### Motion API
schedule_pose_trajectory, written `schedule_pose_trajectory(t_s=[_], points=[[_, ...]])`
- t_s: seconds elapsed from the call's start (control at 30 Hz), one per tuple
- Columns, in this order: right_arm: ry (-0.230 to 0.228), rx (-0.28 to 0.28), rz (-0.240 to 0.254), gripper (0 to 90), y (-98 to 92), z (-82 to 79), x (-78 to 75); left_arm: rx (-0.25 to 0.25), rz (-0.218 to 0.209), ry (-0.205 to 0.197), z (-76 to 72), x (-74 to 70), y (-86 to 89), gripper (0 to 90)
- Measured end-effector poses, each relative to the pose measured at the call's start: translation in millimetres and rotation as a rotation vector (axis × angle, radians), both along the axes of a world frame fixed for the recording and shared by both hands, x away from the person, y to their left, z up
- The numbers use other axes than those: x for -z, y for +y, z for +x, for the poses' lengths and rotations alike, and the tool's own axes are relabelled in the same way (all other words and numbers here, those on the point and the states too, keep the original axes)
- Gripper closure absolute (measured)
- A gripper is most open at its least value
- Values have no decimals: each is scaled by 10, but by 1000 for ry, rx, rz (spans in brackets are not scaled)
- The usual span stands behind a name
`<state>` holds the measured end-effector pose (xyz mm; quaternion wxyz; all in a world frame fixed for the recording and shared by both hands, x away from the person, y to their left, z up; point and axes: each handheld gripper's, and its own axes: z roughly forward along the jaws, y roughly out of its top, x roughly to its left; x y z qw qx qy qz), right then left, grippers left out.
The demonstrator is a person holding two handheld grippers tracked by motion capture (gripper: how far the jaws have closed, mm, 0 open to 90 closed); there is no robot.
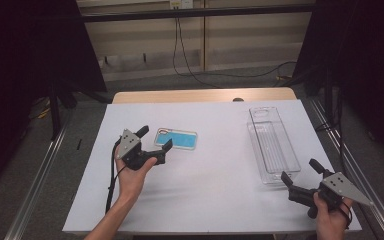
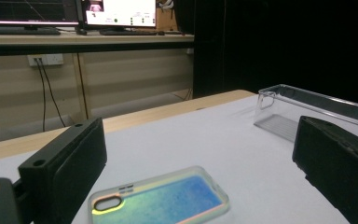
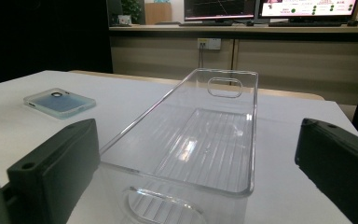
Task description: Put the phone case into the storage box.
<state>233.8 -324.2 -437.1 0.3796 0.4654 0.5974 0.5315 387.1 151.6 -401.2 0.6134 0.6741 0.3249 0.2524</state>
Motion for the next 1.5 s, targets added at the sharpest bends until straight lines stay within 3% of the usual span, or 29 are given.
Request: schedule_pose_trajectory(t_s=[0.3,0.4,0.47,0.57,0.73,0.93,1.33,1.47,1.5], points=[[0,-1,1,0,2,-3,-1,16,5,4,171,-24,-103,25],[-2,0,3,0,2,-4,-3,33,41,-1,233,-57,-146,21],[-2,-1,4,0,1,-6,-3,43,19,-11,261,-76,-179,13],[-2,-1,4,0,1,-5,-3,30,55,-21,311,-110,-231,13],[-3,-4,3,0,5,-5,-3,23,35,-28,417,-137,-291,20],[-5,-1,6,0,-2,-7,-4,1,50,-43,544,-150,-378,41],[-4,-4,4,0,-4,-9,-4,-21,53,-5,773,-16,-484,69],[-4,-3,4,0,-5,-9,-4,-26,62,-10,829,-24,-503,100],[-4,-4,3,0,-5,-10,-4,-28,54,-14,841,-27,-511,147]])
